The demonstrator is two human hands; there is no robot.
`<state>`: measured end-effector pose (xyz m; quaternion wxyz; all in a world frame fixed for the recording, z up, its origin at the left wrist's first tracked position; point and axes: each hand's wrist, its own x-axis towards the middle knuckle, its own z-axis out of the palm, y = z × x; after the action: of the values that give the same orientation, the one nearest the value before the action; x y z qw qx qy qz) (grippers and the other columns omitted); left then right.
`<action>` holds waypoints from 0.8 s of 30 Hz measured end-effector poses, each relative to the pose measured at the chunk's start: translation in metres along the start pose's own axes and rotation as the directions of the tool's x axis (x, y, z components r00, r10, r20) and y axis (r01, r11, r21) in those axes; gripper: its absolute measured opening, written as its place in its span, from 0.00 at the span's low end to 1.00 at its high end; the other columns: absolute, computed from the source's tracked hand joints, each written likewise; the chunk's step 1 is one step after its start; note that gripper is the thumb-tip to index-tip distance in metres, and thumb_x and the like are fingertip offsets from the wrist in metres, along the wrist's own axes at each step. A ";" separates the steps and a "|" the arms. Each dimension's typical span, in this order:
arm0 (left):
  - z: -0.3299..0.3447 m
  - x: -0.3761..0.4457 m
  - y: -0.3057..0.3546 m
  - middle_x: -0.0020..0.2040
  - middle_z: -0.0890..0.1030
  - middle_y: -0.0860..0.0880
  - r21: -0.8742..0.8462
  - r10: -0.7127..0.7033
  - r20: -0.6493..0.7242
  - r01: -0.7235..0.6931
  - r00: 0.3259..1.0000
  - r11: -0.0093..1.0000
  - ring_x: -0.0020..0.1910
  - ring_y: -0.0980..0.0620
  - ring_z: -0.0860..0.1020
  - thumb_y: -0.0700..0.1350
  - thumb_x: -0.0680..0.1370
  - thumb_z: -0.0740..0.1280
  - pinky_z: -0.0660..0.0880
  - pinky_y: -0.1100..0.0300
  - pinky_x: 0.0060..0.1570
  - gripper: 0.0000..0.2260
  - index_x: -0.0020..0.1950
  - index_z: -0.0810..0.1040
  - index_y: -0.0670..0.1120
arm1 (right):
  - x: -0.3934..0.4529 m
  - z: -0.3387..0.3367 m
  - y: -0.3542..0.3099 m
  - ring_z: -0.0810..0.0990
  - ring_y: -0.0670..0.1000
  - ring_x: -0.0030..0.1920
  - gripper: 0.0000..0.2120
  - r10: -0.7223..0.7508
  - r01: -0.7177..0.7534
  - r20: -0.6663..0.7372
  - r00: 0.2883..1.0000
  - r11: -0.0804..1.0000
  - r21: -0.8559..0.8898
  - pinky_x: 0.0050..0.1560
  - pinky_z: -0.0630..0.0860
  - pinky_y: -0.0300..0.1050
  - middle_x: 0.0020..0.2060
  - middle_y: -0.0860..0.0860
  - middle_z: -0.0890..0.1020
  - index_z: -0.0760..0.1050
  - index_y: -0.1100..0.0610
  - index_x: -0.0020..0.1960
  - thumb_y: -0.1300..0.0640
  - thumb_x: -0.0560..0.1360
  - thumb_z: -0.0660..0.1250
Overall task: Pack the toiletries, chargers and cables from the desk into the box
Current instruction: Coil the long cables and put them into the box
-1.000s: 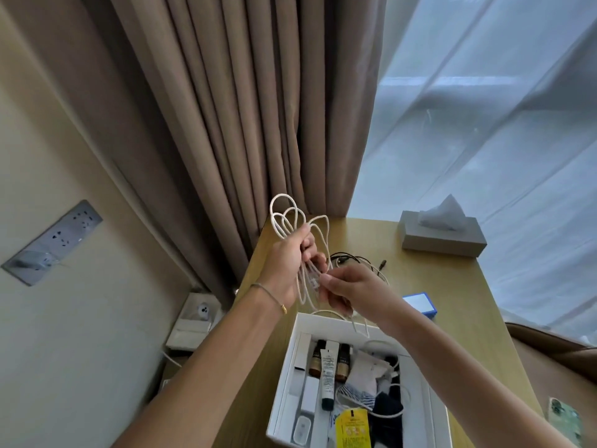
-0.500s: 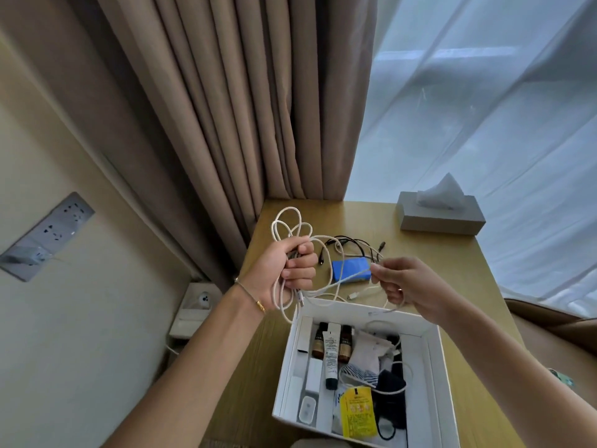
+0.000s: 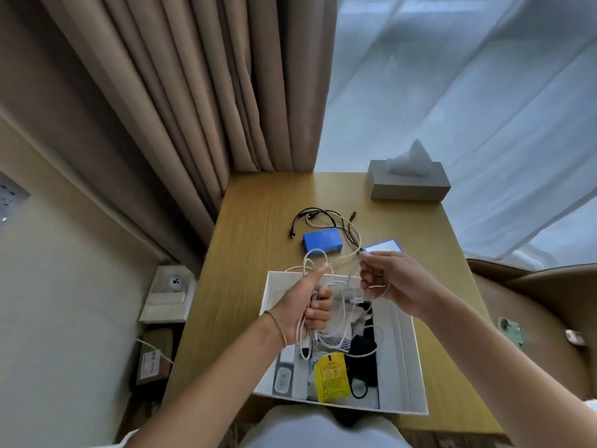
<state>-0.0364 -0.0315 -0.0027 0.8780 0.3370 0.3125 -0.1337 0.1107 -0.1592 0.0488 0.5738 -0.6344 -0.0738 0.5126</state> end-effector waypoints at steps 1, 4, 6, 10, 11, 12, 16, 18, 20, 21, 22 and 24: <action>0.000 0.007 -0.008 0.23 0.61 0.52 -0.021 -0.019 -0.013 0.019 1.000 1.000 0.17 0.58 0.58 0.70 0.76 0.59 0.50 0.65 0.18 0.27 0.31 0.66 0.48 | 0.001 -0.001 0.008 0.75 0.52 0.28 0.13 0.028 -0.028 -0.024 0.999 0.999 0.020 0.29 0.76 0.42 0.30 0.54 0.73 0.74 0.59 0.40 0.60 0.83 0.62; 0.000 0.025 -0.030 0.23 0.64 0.51 -0.101 -0.064 -0.038 0.060 0.997 0.993 0.16 0.57 0.59 0.77 0.72 0.53 0.48 0.65 0.19 0.33 0.32 0.66 0.47 | 0.005 -0.007 0.029 0.77 0.53 0.30 0.14 0.093 -0.086 -0.086 0.992 0.993 0.081 0.33 0.81 0.46 0.30 0.55 0.75 0.75 0.59 0.40 0.61 0.83 0.58; -0.001 0.034 -0.043 0.23 0.64 0.51 -0.140 -0.097 -0.039 0.091 0.995 0.986 0.16 0.57 0.60 0.78 0.70 0.52 0.49 0.66 0.18 0.34 0.31 0.67 0.47 | 0.005 -0.013 0.039 0.77 0.54 0.31 0.15 0.095 -0.087 -0.117 0.989 0.993 0.078 0.37 0.80 0.48 0.30 0.55 0.75 0.74 0.59 0.40 0.61 0.83 0.58; 0.000 0.045 -0.060 0.25 0.66 0.50 -0.011 -0.113 -0.201 0.113 0.973 0.993 0.20 0.55 0.64 0.79 0.69 0.54 0.57 0.66 0.18 0.34 0.29 0.68 0.48 | 0.004 -0.021 0.058 0.78 0.50 0.27 0.15 0.038 -0.047 -0.163 0.986 0.998 -0.051 0.34 0.80 0.44 0.28 0.53 0.76 0.75 0.59 0.39 0.62 0.83 0.58; -0.001 0.046 -0.062 0.26 0.68 0.49 0.083 -0.086 -0.257 0.110 0.963 0.990 0.21 0.54 0.66 0.79 0.70 0.54 0.61 0.65 0.20 0.33 0.30 0.68 0.48 | 0.004 -0.022 0.062 0.78 0.48 0.27 0.15 0.021 -0.038 -0.177 0.984 0.995 -0.092 0.32 0.79 0.42 0.28 0.52 0.76 0.75 0.60 0.40 0.63 0.83 0.59; -0.001 0.046 -0.064 0.27 0.69 0.49 0.181 -0.051 -0.295 0.108 0.954 0.978 0.23 0.52 0.69 0.78 0.71 0.54 0.65 0.64 0.23 0.33 0.30 0.68 0.48 | 0.004 -0.021 0.066 0.78 0.48 0.27 0.14 0.001 -0.028 -0.191 0.982 0.990 -0.136 0.33 0.79 0.42 0.28 0.52 0.76 0.75 0.60 0.40 0.63 0.83 0.59; -0.005 0.046 -0.073 0.29 0.78 0.47 0.522 0.149 -0.382 0.080 0.912 0.849 0.27 0.48 0.77 0.72 0.76 0.57 0.76 0.56 0.35 0.31 0.33 0.76 0.46 | 0.006 -0.021 0.076 0.78 0.51 0.30 0.14 -0.036 -0.014 -0.199 0.979 0.969 -0.245 0.34 0.79 0.42 0.29 0.54 0.75 0.75 0.61 0.40 0.63 0.83 0.60; -0.007 0.047 -0.080 0.33 0.81 0.46 0.618 0.261 -0.409 0.054 0.875 0.785 0.33 0.47 0.80 0.67 0.77 0.62 0.80 0.51 0.42 0.25 0.36 0.78 0.47 | 0.007 -0.019 0.080 0.78 0.52 0.31 0.14 -0.051 -0.006 -0.190 0.980 0.957 -0.289 0.32 0.78 0.41 0.29 0.55 0.77 0.75 0.61 0.40 0.63 0.84 0.59; -0.010 0.045 -0.083 0.40 0.82 0.47 0.687 0.355 -0.396 0.017 0.847 0.726 0.41 0.46 0.81 0.61 0.78 0.65 0.80 0.45 0.51 0.17 0.43 0.77 0.48 | 0.009 -0.017 0.084 0.78 0.52 0.31 0.14 -0.076 0.004 -0.199 0.977 0.941 -0.338 0.31 0.78 0.40 0.29 0.56 0.78 0.76 0.61 0.41 0.63 0.83 0.59; -0.013 0.042 -0.083 0.44 0.82 0.48 0.724 0.388 -0.381 0.010 0.839 0.690 0.46 0.47 0.81 0.59 0.78 0.66 0.79 0.46 0.54 0.14 0.50 0.78 0.48 | 0.011 -0.016 0.087 0.78 0.52 0.31 0.14 -0.083 0.004 -0.209 0.974 0.935 -0.354 0.32 0.79 0.41 0.29 0.56 0.79 0.76 0.61 0.41 0.62 0.83 0.58; -0.015 0.038 -0.082 0.49 0.81 0.51 0.759 0.410 -0.371 0.018 0.833 0.651 0.50 0.48 0.81 0.57 0.79 0.66 0.78 0.50 0.55 0.15 0.58 0.76 0.49 | 0.013 -0.015 0.090 0.79 0.53 0.31 0.14 -0.085 0.000 -0.219 0.972 0.932 -0.362 0.35 0.79 0.44 0.29 0.56 0.80 0.76 0.61 0.41 0.62 0.83 0.58; -0.020 0.027 -0.077 0.54 0.78 0.53 0.821 0.442 -0.368 0.062 0.818 0.567 0.54 0.50 0.79 0.56 0.79 0.65 0.75 0.54 0.56 0.21 0.70 0.70 0.50 | 0.016 -0.013 0.096 0.82 0.54 0.33 0.13 -0.081 -0.012 -0.235 0.969 0.929 -0.369 0.41 0.81 0.51 0.29 0.55 0.82 0.75 0.60 0.42 0.61 0.83 0.58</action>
<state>-0.0593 -0.0756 -0.0712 0.5132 0.7519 0.4095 -0.0597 0.0809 -0.1884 -0.0397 0.4587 -0.7878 -0.1080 0.3966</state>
